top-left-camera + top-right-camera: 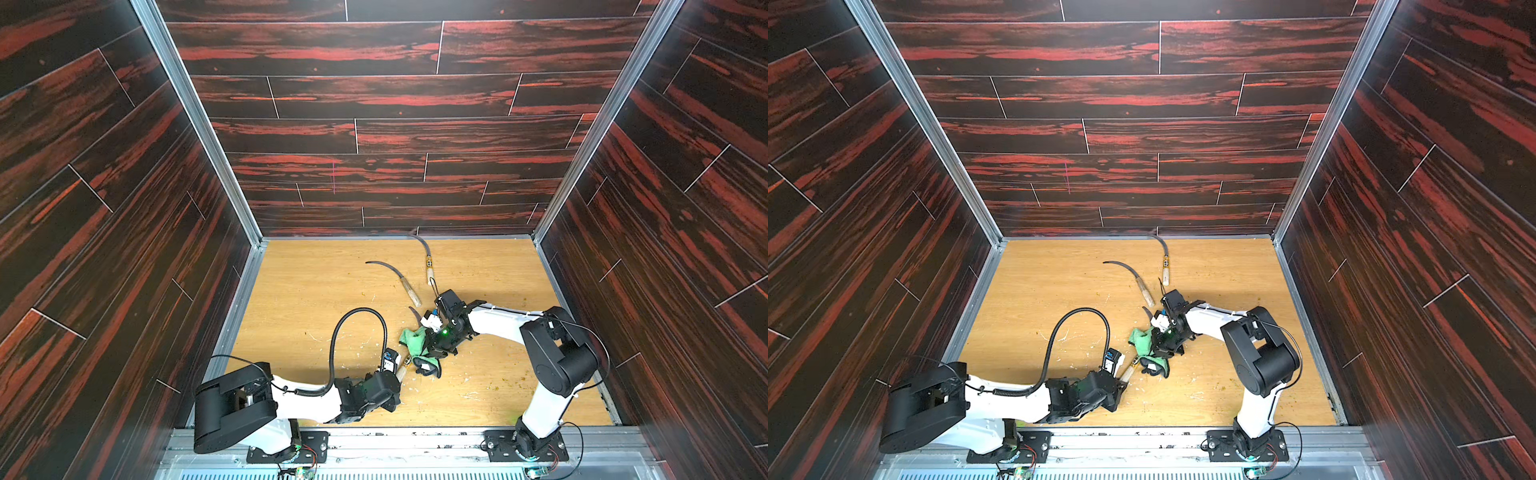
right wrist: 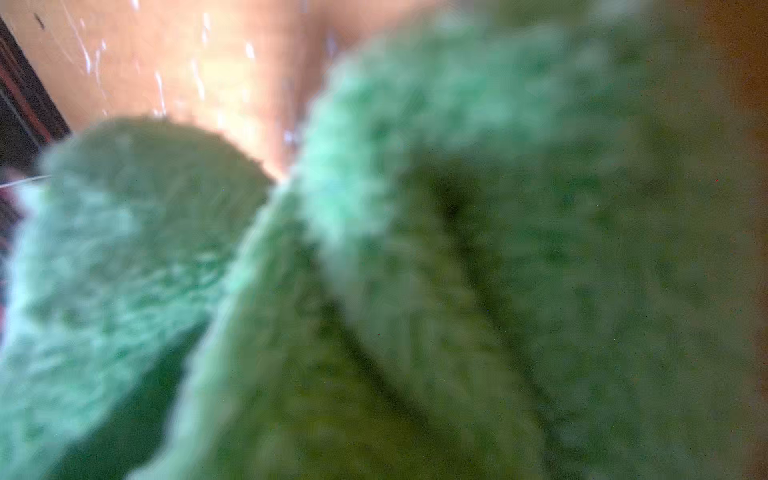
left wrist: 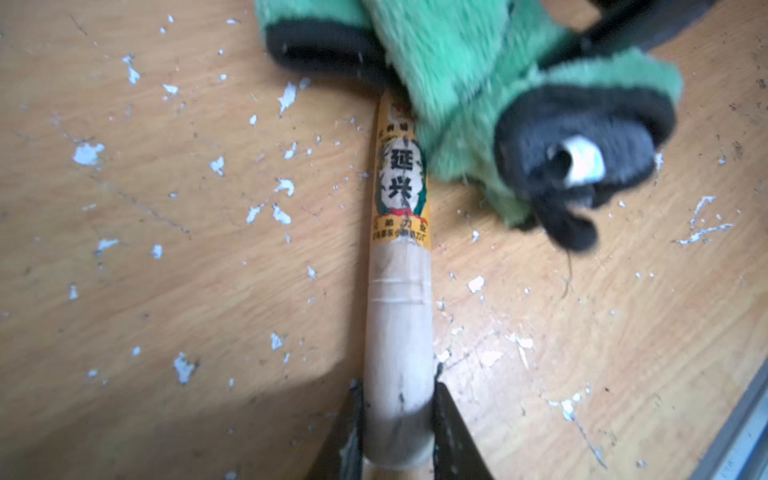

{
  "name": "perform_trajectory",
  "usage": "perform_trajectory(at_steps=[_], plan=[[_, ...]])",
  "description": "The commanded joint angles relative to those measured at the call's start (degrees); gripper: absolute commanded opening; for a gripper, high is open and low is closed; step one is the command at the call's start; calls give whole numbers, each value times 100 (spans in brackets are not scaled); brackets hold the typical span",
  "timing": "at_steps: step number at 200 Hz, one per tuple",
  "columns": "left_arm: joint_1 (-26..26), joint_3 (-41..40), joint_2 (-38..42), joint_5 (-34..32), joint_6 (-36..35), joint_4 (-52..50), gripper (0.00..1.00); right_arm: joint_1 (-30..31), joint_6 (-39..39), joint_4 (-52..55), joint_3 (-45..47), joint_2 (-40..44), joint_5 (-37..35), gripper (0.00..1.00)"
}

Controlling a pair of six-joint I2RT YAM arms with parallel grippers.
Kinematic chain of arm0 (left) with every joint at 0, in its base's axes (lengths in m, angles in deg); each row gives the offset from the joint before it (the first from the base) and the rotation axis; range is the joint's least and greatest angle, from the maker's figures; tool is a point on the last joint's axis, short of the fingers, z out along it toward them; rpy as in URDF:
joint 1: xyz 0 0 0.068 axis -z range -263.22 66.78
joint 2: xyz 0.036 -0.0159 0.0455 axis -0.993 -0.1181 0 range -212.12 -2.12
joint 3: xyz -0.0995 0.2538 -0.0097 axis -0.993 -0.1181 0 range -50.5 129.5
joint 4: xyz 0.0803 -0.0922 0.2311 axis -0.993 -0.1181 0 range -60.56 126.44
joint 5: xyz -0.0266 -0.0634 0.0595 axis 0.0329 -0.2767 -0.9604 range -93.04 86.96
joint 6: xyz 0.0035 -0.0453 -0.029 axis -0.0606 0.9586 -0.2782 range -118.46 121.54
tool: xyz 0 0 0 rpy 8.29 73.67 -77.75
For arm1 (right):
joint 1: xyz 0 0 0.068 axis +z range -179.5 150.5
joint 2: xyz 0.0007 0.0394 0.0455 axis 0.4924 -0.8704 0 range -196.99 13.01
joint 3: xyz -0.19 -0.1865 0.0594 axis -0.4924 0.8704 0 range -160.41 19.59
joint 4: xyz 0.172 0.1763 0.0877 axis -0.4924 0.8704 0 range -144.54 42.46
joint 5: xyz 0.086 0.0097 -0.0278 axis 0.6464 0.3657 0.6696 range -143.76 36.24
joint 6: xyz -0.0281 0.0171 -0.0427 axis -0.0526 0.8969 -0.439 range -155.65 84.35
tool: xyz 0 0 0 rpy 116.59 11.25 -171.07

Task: Wipe small sickles with rags
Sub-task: Wipe the small sickle.

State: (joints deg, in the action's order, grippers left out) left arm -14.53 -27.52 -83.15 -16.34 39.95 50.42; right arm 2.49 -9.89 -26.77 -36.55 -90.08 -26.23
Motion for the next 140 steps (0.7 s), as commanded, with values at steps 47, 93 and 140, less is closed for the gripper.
perform_trajectory(at_steps=[47,93,140], plan=[[75,-119,79,546,-36,-703,0,-37,-329,156,-281,1009,-279,0],[84,-145,110,636,-18,-840,0,-44,-299,588,-604,1980,-347,0],[95,16,238,501,-47,-1271,3,-143,-297,839,-631,2473,-687,0]])
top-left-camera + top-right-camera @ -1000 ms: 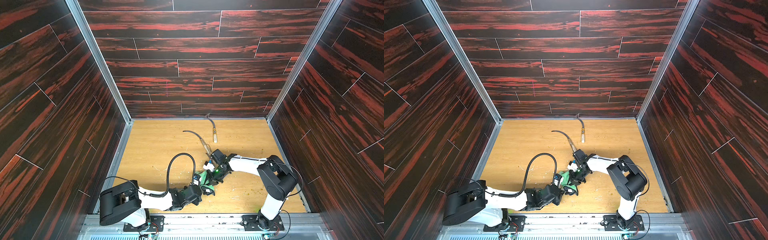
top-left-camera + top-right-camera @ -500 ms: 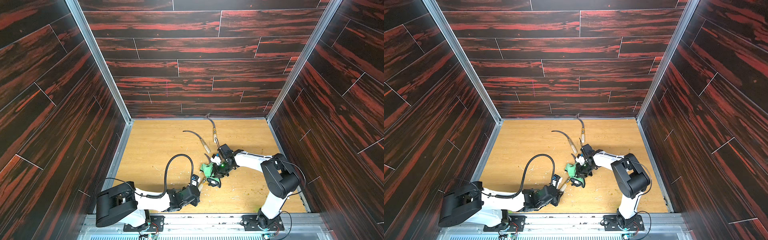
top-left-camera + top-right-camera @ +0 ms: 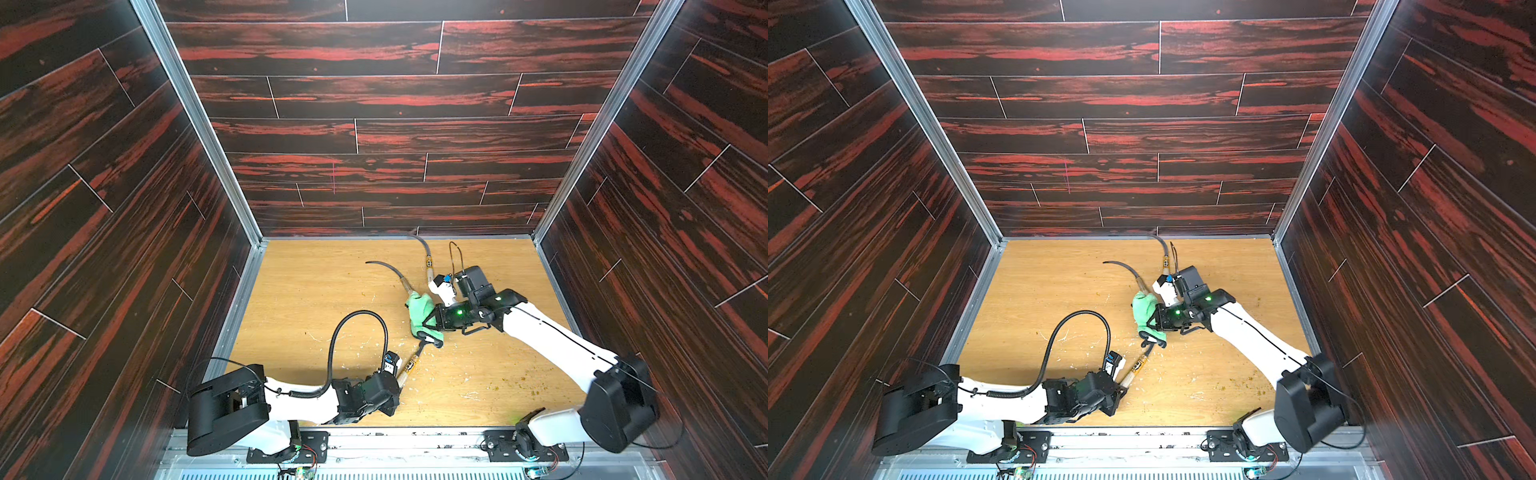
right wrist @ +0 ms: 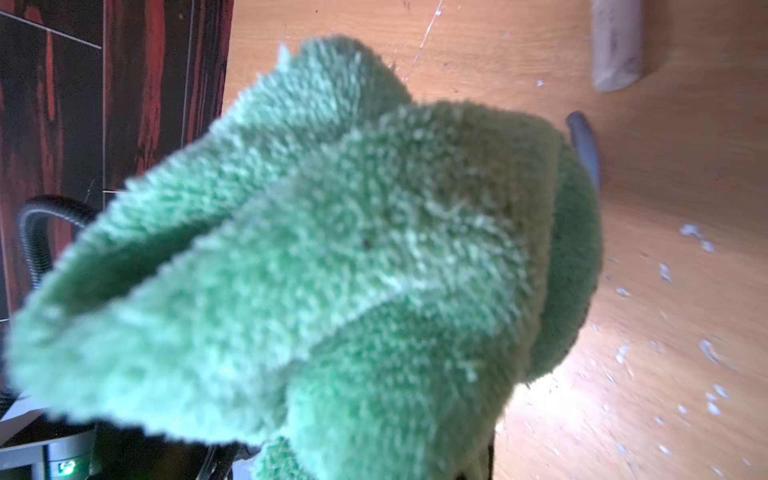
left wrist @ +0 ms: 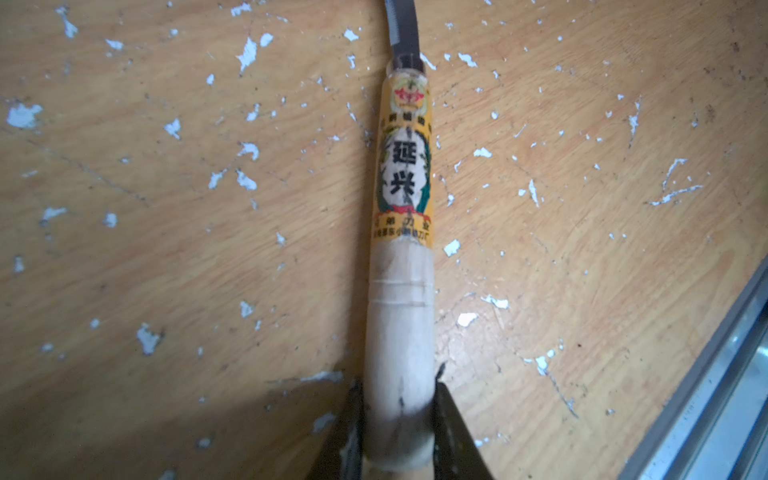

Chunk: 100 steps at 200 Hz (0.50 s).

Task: Wipe small sickles with rags
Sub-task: Wipe the small sickle.

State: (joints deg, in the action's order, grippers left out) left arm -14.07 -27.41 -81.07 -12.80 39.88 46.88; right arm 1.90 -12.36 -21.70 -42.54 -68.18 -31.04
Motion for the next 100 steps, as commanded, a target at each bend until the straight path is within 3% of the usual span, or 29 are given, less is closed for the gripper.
perform_trajectory(at_steps=[1,36,100], plan=[[48,8,30,139,-39,-928,4,-87,-51,330,-34,290,-206,0],[53,200,99,62,-19,-1285,31,-237,-86,415,17,478,-233,0],[50,861,9,-45,-162,-2026,44,-506,-193,462,136,748,-233,0]])
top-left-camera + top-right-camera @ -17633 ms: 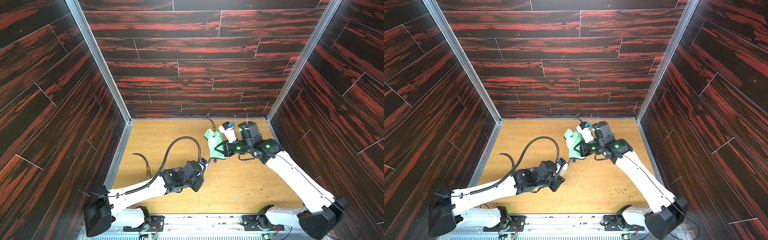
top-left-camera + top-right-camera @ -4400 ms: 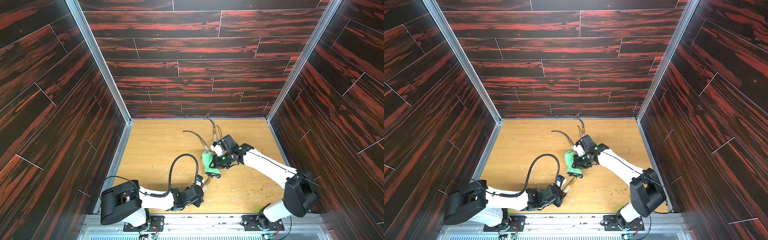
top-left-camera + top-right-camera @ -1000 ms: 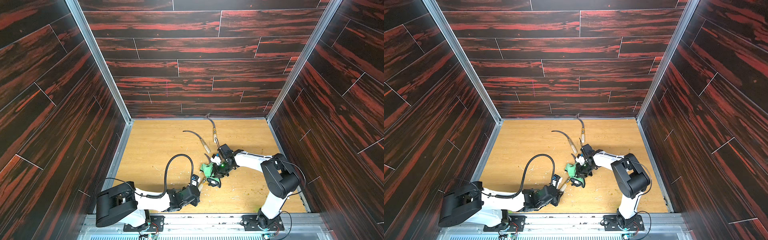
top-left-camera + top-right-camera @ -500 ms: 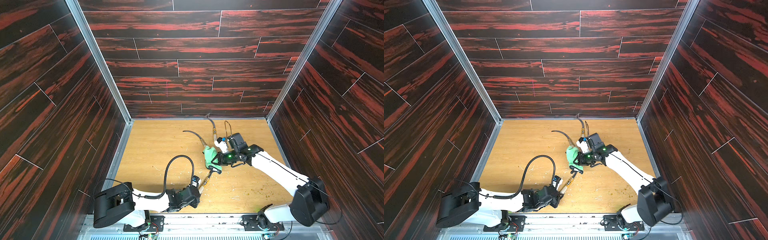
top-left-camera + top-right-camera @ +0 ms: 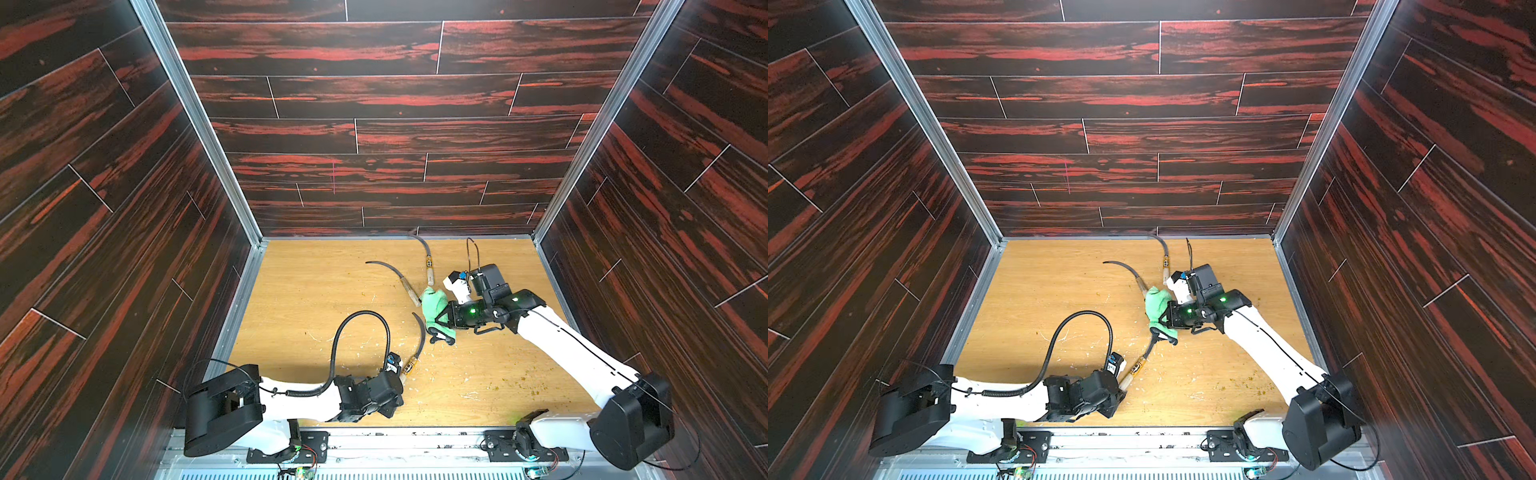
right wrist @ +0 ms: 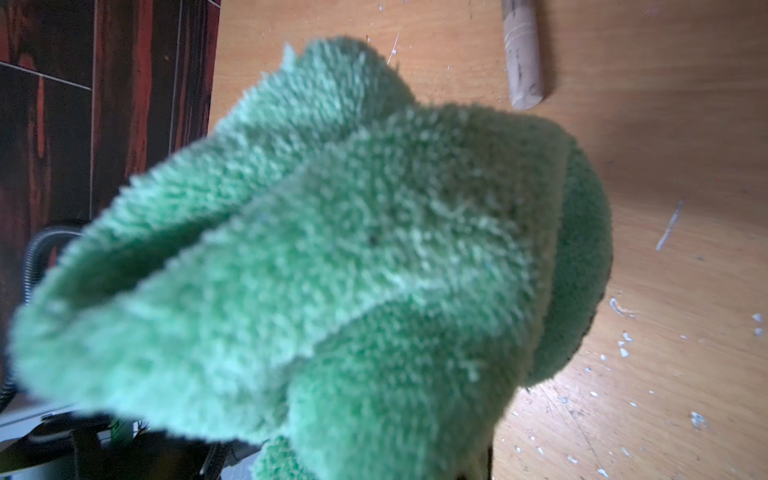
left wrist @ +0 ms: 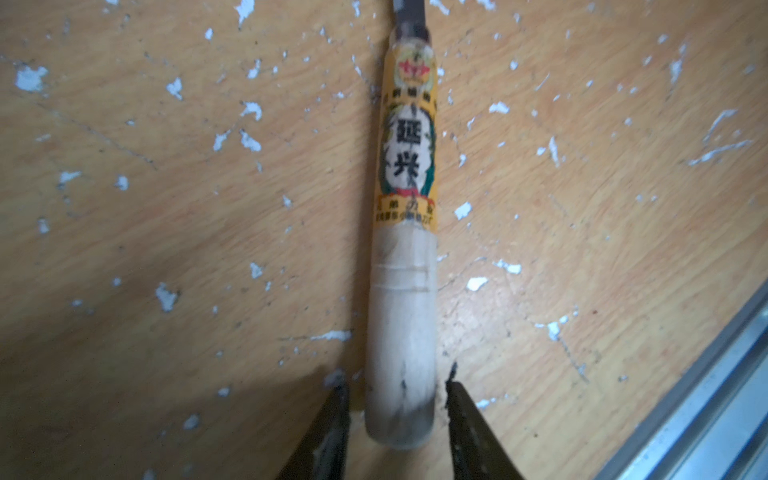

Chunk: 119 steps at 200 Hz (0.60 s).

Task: Wipe small sickles with rags
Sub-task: Wipe the small sickle.

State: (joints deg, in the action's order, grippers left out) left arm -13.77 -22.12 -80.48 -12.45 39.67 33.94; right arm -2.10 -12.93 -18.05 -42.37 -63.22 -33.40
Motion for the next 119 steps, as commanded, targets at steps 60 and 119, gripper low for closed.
perform_trajectory(at_steps=[60,119], plan=[[-76,1308,-787,-321,-488,-1118,47,-392,-224,77,462,520,194,0],[-472,1763,-1585,-83,-837,-890,43,-481,-303,95,649,593,292,0]])
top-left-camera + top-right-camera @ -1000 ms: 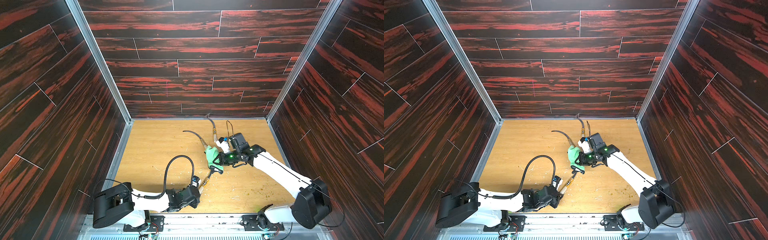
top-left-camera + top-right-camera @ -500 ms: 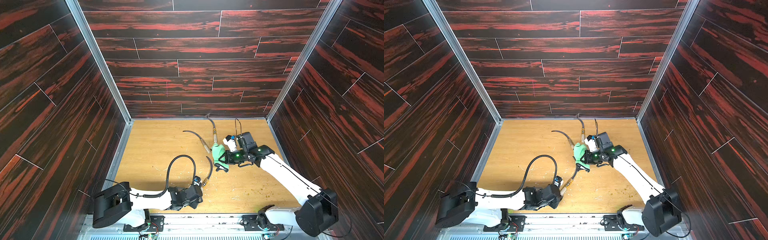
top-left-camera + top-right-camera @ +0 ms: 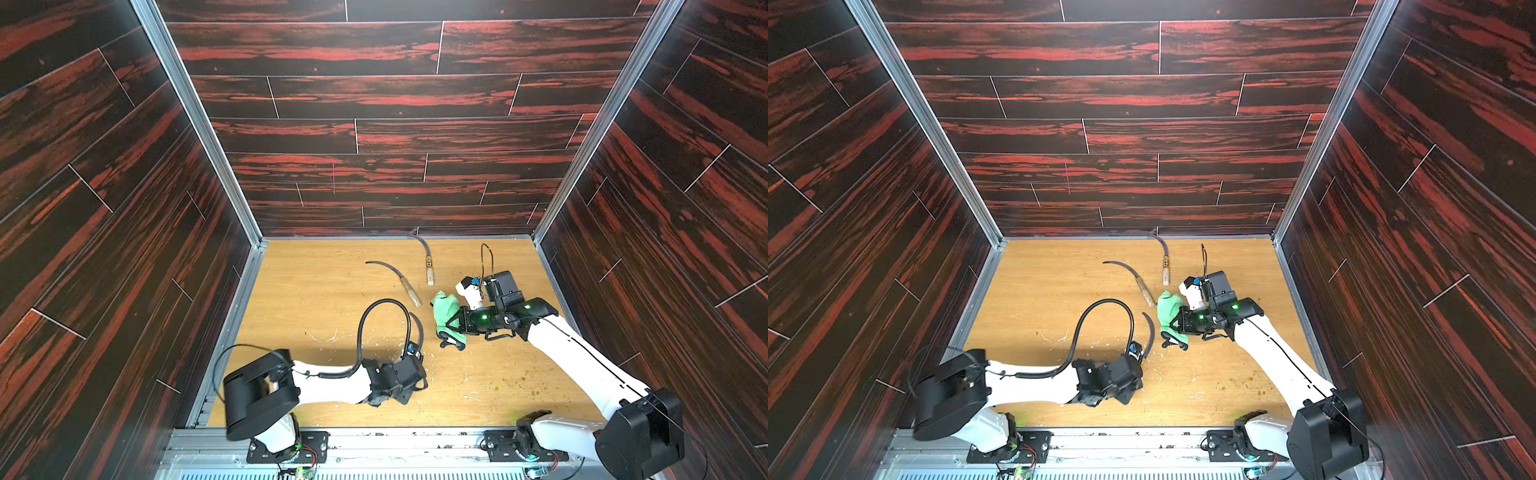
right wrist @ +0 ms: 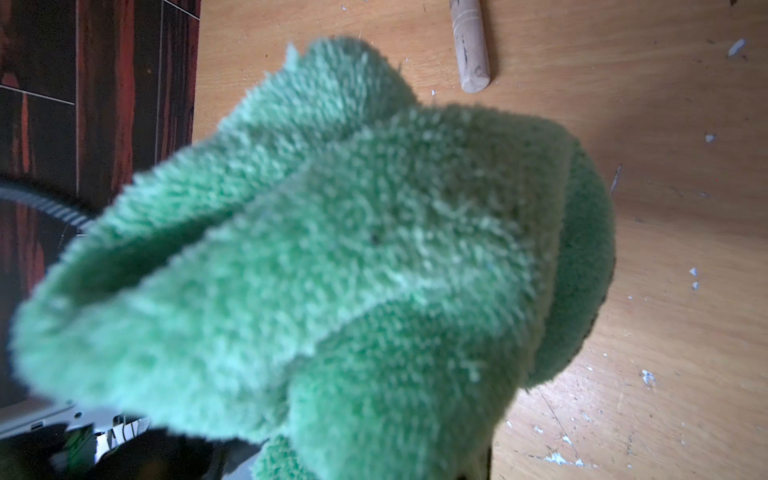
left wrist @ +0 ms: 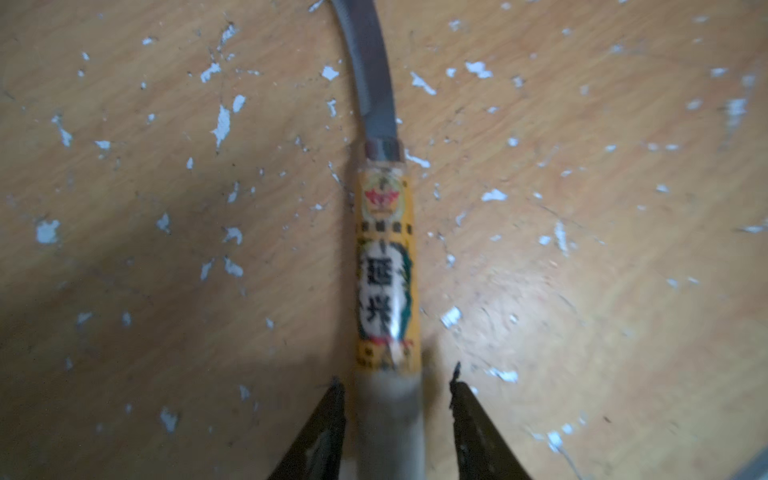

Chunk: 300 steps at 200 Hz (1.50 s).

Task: Wipe small sickles with rags
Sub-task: Wipe the small sickle.

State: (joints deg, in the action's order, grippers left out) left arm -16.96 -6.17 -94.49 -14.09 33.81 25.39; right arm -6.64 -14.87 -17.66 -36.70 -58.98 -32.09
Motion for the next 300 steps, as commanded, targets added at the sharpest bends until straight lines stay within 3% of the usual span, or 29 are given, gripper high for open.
perform_trajectory(at_steps=[1,44,82,111,154,200,300], plan=[[-160,174,-193,83,-254,-28,43,-26,-109,56,88,168,166,0],[-293,295,-480,207,-426,74,41,-24,-52,-12,136,80,324,0],[-302,175,-537,447,-549,98,0,9,1,-57,179,-17,519,0],[-273,-230,-224,758,-728,277,0,234,114,-88,265,-143,537,0],[-193,-789,410,718,-709,522,0,719,577,-581,513,-476,593,0],[49,-865,210,813,-601,842,0,1242,899,-1142,401,-1297,645,0],[151,-1008,67,832,-337,1122,0,1322,1374,-2400,1038,-2844,170,0]])
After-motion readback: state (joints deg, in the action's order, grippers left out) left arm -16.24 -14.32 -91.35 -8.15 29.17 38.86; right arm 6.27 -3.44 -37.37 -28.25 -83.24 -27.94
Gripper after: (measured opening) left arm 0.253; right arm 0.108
